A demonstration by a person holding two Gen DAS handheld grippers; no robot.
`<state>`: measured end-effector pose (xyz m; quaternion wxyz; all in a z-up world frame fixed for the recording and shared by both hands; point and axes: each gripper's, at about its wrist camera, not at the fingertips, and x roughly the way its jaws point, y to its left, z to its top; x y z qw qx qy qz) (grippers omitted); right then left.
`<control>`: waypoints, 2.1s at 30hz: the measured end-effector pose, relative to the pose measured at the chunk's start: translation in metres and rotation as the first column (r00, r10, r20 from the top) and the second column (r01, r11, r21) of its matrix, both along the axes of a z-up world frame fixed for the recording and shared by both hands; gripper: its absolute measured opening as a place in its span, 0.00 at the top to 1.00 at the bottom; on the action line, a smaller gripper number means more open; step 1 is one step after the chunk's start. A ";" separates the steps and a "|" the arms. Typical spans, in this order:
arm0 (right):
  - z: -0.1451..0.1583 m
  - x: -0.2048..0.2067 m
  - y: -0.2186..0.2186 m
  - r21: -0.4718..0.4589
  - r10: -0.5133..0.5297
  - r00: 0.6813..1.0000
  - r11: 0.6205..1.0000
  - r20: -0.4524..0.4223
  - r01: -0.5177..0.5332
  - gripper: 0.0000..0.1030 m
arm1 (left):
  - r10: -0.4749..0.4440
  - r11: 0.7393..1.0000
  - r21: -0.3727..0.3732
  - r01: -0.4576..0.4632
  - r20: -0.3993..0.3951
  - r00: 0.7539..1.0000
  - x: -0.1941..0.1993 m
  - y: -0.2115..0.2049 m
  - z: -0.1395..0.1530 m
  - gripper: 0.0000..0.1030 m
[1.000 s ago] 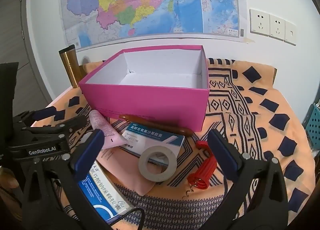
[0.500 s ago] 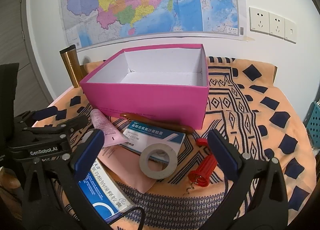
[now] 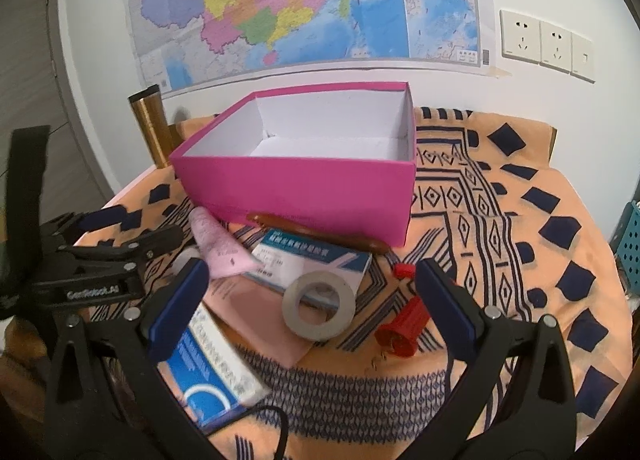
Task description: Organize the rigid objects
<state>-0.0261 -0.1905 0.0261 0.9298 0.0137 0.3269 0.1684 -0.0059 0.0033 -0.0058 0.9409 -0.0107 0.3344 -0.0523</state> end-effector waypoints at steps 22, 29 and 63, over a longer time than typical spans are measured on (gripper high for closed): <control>-0.054 -0.043 0.009 0.172 0.347 0.886 0.936 -0.307 -0.307 0.41 | -0.362 0.931 -0.034 0.363 -0.187 0.913 -0.033 -0.019 -0.042 0.40; -0.080 -0.038 0.022 0.232 0.361 0.872 0.927 -0.329 -0.296 0.50 | -0.418 0.908 -0.113 0.403 -0.214 0.883 -0.034 -0.014 -0.047 0.46; 0.032 0.040 0.027 0.206 0.347 0.938 0.916 0.029 -0.345 0.54 | -0.317 0.946 -0.069 0.317 0.019 0.948 0.024 0.009 0.069 0.47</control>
